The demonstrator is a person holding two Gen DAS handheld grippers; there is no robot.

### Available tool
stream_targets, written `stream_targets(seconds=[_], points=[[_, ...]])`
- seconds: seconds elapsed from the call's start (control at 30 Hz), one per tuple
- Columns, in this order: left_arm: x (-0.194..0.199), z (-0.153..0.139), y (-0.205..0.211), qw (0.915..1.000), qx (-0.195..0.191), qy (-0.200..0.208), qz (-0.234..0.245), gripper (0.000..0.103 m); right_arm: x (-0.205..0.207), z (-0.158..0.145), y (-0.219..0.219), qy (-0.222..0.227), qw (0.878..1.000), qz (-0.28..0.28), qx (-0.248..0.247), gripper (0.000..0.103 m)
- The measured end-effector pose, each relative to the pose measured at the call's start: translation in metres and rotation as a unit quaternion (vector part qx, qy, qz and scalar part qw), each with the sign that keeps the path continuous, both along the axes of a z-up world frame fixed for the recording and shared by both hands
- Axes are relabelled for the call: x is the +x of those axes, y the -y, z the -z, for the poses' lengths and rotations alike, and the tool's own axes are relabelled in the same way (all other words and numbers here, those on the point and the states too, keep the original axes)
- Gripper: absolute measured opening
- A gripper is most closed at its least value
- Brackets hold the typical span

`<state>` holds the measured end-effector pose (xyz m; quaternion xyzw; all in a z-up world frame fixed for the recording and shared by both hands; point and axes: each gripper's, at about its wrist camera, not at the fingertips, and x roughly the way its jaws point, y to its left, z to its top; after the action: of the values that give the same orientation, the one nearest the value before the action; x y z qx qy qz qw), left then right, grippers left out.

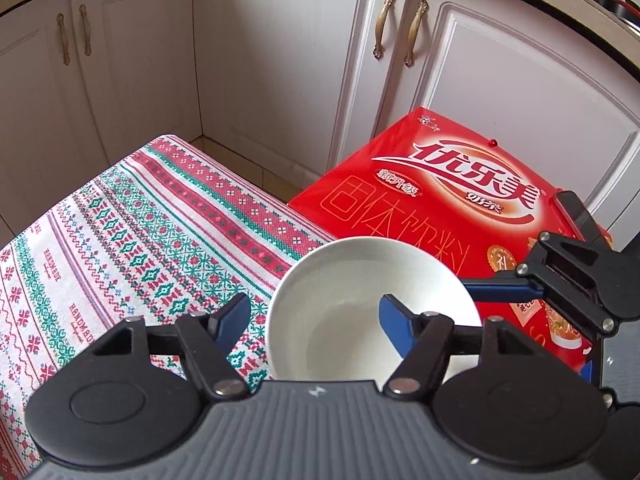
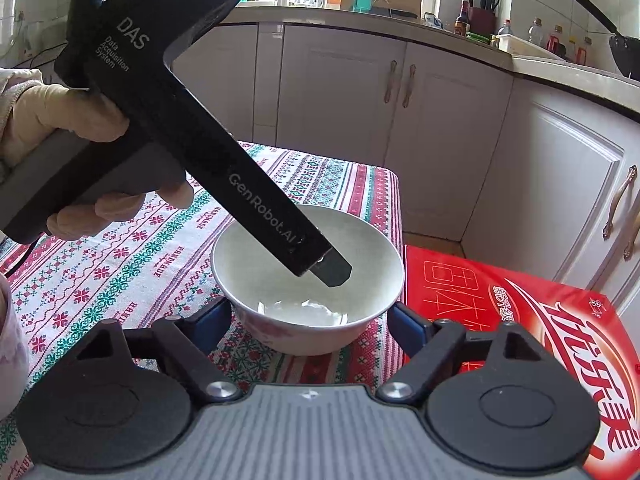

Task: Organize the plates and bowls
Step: 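Grasp the rim of the white bowl with the left gripper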

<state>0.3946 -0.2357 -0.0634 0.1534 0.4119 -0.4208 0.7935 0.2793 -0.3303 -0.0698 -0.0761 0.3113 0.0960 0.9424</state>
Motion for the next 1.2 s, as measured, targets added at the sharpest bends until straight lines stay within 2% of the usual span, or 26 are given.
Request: stream_targets(seconds=[0.17, 0.27, 0.53, 0.8, 1.2], points=[[0.002, 0.002, 0.001, 0.9999, 0.0, -0.012, 0.005, 0.057, 0.001, 0.0, 0.0, 0.0, 1.0, 0.001, 0.002, 0.088], [0.002, 0.003, 0.001, 0.9998, -0.001, -0.018, 0.009, 0.054, 0.0, 0.0, 0.001, -0.001, 1.0, 0.002, 0.004, 0.088], [-0.005, -0.001, -0.002, 0.9998, 0.004, -0.015, 0.013, 0.054, -0.001, -0.005, -0.001, -0.008, 1.0, -0.001, 0.011, 0.088], [-0.025, -0.018, -0.016, 0.9999, 0.002, -0.006, 0.014, 0.054, -0.015, -0.019, -0.01, -0.011, 1.0, -0.015, 0.007, 0.088], [-0.072, -0.049, -0.046, 0.9997, -0.012, 0.02, -0.009, 0.054, -0.057, -0.052, -0.028, -0.003, 0.999, -0.044, 0.007, 0.088]])
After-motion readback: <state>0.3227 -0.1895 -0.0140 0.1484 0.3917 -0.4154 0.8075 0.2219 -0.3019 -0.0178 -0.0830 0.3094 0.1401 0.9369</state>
